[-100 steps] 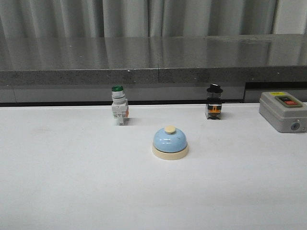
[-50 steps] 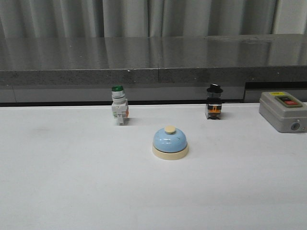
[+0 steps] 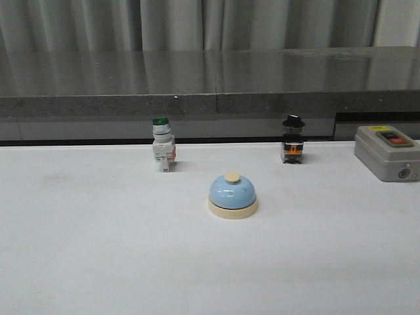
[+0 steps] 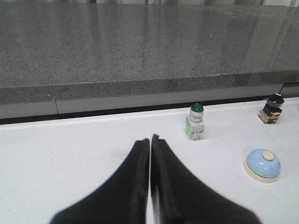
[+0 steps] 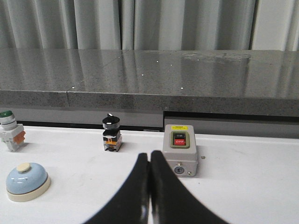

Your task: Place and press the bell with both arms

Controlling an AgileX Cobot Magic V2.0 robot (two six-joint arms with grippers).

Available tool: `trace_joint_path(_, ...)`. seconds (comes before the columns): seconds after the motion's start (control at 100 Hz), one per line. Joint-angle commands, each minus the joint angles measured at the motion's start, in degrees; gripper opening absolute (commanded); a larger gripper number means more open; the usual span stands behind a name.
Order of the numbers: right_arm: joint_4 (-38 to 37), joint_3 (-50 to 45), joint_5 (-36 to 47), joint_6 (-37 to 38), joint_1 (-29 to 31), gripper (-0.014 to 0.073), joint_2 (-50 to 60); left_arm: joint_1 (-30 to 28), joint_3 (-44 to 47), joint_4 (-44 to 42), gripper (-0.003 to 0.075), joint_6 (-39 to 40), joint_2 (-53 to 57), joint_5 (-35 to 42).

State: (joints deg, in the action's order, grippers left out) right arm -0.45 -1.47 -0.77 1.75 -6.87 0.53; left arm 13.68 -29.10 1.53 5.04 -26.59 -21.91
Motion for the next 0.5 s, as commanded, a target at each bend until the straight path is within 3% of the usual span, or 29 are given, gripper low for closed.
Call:
trace_joint_path(0.0,-0.2,0.8,4.7,-0.1,0.3,-0.0069,1.1,-0.2,-1.5,0.6,-0.0020,0.5,-0.2,4.7)
trace_joint_path(0.49,-0.2,0.8,4.7,-0.1,0.3,-0.0069,1.1,-0.2,-1.5,-1.0,-0.0020,0.5,-0.2,6.6)
